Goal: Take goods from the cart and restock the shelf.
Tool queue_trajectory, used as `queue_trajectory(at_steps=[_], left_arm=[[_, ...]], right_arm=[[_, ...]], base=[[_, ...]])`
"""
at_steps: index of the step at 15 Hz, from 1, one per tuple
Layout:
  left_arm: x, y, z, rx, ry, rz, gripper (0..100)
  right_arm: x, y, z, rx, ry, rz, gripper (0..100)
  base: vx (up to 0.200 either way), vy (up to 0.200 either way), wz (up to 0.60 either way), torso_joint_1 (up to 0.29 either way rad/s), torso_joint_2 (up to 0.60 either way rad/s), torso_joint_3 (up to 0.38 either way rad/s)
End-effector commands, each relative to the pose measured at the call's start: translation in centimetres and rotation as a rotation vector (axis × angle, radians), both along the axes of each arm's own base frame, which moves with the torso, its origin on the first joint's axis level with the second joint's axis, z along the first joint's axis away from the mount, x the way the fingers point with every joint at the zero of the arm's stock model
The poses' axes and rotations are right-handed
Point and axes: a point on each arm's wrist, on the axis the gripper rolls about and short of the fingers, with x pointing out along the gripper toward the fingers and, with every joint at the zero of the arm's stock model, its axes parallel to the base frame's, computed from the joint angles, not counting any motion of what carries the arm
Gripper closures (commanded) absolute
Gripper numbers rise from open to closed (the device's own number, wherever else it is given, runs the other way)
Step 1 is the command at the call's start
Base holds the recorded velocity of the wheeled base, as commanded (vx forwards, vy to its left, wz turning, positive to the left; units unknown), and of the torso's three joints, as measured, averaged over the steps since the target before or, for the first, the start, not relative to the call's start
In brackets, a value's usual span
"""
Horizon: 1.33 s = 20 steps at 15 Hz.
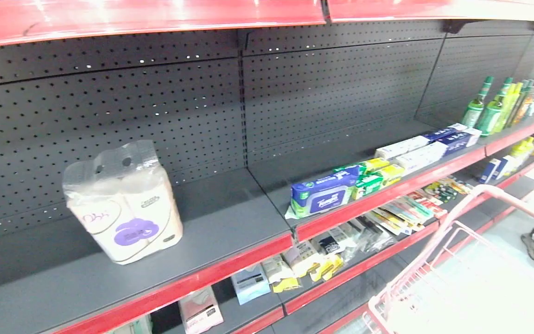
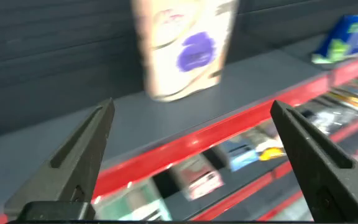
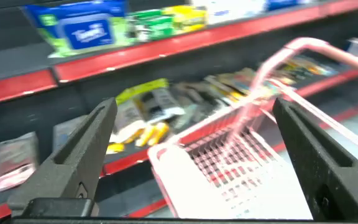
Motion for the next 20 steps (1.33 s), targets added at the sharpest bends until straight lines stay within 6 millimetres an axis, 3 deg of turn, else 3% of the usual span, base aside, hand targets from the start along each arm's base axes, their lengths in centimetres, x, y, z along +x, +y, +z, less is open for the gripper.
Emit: queue_trajectory(at_steps=[1,12,18,19,20], left_arm=[[0.0,0.0,0.0,0.000,0.000,0.000,0],[0.0,0.0,0.0,0.000,0.000,0.000,0],[0.0,0.0,0.0,0.000,0.000,0.000,0],[0.0,0.0,0.0,0.000,0.000,0.000,0],[0.0,0.0,0.0,0.000,0.000,0.001,0]], right_arm=[[0.0,0.0,0.0,-0.001,0.001,0.001,0],[0.0,0.0,0.0,-0.001,0.000,0.000,0],[0.0,0.0,0.0,-0.025,-0.002,0.004,0],[-0.3,0.0,2.3,-0.029,-0.045,0.039,0],[0.6,0.1,6.8,0.007,-0.025,0.078,0]], base=[[0.000,0.000,-0.60,0.002,0.00,0.002],[0.000,0.000,-0.60,0.002,0.00,0.004],[0.000,0.000,0.00,0.000,0.00,0.000],[0.000,0.000,0.00,0.000,0.00,0.000],[0.000,0.000,0.00,0.000,0.00,0.000]])
